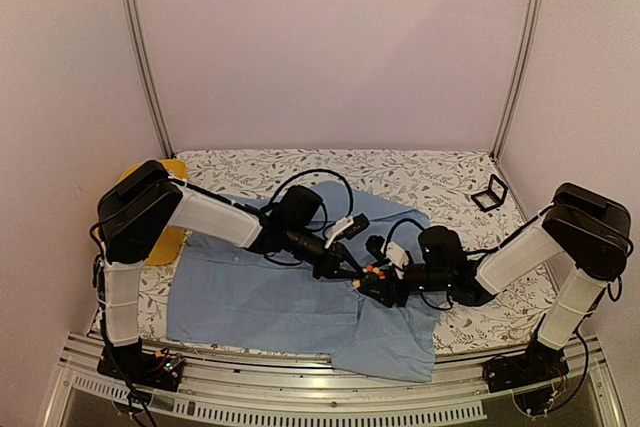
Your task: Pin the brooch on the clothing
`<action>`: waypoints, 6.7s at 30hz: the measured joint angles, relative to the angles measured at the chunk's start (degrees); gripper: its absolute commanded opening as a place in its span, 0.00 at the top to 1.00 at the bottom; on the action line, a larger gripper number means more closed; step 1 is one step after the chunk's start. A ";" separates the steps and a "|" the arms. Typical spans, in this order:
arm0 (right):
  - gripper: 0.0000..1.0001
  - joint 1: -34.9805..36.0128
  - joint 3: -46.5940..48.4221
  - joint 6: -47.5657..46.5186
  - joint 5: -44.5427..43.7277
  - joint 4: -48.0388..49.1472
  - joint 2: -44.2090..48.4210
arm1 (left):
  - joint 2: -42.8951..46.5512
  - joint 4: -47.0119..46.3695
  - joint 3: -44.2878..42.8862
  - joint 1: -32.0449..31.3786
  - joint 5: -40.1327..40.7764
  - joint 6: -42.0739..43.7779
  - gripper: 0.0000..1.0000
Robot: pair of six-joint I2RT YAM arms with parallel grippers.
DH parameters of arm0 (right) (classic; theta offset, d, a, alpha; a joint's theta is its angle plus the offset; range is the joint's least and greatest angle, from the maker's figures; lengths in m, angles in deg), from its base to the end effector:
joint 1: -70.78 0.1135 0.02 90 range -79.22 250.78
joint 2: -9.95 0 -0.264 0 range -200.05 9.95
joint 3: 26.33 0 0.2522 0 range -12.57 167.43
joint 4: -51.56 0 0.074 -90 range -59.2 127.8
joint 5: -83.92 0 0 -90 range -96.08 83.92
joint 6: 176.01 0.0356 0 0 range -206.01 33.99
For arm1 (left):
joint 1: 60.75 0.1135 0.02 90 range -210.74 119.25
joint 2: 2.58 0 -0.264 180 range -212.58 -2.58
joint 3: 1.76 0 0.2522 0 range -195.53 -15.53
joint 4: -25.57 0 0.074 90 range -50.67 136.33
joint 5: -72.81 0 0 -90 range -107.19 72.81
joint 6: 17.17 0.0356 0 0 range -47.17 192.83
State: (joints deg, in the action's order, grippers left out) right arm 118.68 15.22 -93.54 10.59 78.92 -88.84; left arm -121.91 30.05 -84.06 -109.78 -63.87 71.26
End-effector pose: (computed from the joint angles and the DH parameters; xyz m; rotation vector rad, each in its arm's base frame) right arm 0.1872 0.2224 0.1085 -1.1584 1.8140 0.7232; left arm 0.2587 -0.3374 0.1265 1.3680 1.9737 -1.3733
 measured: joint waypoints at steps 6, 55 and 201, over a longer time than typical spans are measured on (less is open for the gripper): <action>0.46 -1.22 0.00 1.95 2.49 -0.22 0.81 | 0.00 -0.24 -0.46 0.17 0.17 -0.72 1.00; 0.58 -8.26 4.20 4.39 18.84 -6.38 -1.66 | 0.17 3.39 -2.80 -0.09 0.90 3.02 1.00; 0.51 -16.09 7.19 22.32 -12.68 -31.06 15.26 | 11.28 27.34 -1.11 -17.88 24.00 23.32 0.80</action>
State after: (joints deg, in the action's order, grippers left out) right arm 102.59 22.41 -71.23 -2.09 47.86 -73.58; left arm -110.63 57.39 -85.17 -127.66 -39.87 94.59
